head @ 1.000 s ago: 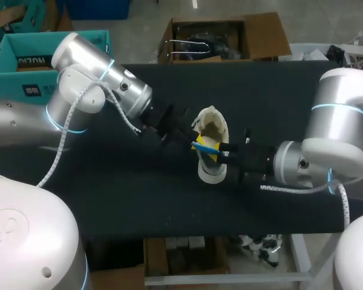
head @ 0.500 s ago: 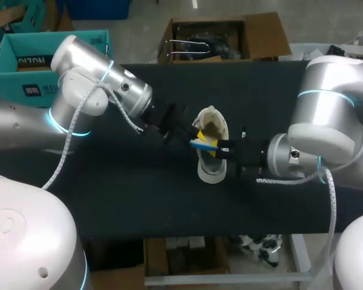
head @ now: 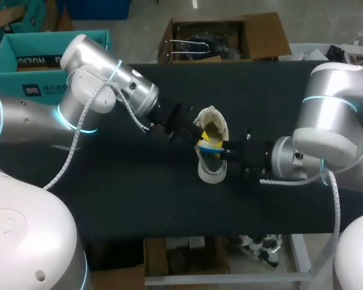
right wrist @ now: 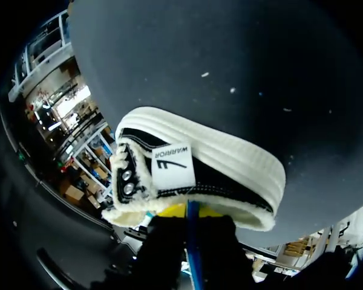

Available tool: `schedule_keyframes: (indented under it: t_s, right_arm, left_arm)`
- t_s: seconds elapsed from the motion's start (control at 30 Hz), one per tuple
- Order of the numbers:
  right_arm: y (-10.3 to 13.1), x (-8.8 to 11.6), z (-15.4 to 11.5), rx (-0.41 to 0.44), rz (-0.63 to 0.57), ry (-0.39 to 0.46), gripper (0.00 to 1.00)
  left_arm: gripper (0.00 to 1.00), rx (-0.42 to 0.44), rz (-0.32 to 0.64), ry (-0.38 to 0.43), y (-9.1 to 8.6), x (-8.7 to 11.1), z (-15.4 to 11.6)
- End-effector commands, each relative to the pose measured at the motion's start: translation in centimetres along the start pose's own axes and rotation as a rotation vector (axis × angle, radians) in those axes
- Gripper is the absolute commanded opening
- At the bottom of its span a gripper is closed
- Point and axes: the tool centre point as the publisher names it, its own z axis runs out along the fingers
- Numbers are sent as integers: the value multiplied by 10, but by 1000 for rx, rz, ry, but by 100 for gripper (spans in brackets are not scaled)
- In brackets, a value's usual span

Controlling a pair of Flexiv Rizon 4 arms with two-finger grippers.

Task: Open the shoe tongue, take the insole out of the shoe, put the insole back into the shoe, and pack the shoe into the shoebox

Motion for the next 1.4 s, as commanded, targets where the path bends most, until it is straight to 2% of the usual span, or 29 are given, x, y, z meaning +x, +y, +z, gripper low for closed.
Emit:
schedule_keyframes:
  t_s: [0.03, 0.23, 0.37, 0.43, 0.5, 0.57, 0.63, 0.67, 0.73, 0.9, 0.93, 0.97, 1.03, 1.1, 1.17, 1.23, 1.33, 1.4]
  right_arm:
    - [8, 4, 4, 21, 4, -21, 0]
    - [2, 3, -4, 12, -6, -19, 0]
    - [4, 4, -5, 10, -5, -17, 0]
    - [5, 4, -5, 15, 0, -16, 0]
    - [6, 4, -5, 16, 2, -17, 0]
    - [7, 4, -5, 17, 3, -17, 0]
    - [7, 4, -5, 19, 4, -20, 0]
    - [8, 4, -4, 20, 3, -21, 0]
    - [8, 4, -4, 22, 2, -23, 0]
    - [0, 1, -11, 4, -4, -15, 1]
    - [-2, -1, -13, -2, -6, -9, 29]
    - [-4, -2, -16, -5, -7, -4, 40]
    - [-9, -6, -21, -19, -13, 7, 44]
    - [-13, -8, -25, -25, -19, 16, 42]
    - [-18, -10, -28, -32, -27, 21, 32]
    - [-22, -11, -30, -41, -36, 25, 26]
    - [-25, -10, -29, -45, -45, 23, 0]
    - [-24, -8, -27, -46, -47, 18, 0]
  left_arm:
    - [4, 10, -1, -1, -1, 3, -1]
    - [41, 30, 13, -7, -7, 10, -7]
    - [48, 46, 33, -5, -15, 14, -6]
    - [56, 53, 42, -1, -20, 17, -4]
    - [49, 62, 48, 1, -23, 19, -3]
    - [38, 72, 53, -1, -25, 19, -2]
    - [35, 72, 56, -1, -27, 20, -1]
    - [30, 72, 57, -3, -29, 20, 0]
    - [0, 67, 60, -13, -30, 21, 1]
    - [0, 60, 62, -16, -29, 19, 0]
    - [0, 60, 62, -17, -29, 19, 0]
    - [0, 60, 60, -18, -29, 19, -1]
    - [0, 61, 58, -20, -28, 19, -1]
    - [0, 60, 56, -21, -28, 20, -1]
    - [0, 58, 55, -21, -27, 21, -1]
    - [0, 57, 54, -21, -27, 21, -1]
    - [0, 56, 54, -24, -27, 20, -1]
    - [0, 57, 55, -27, -27, 20, -1]
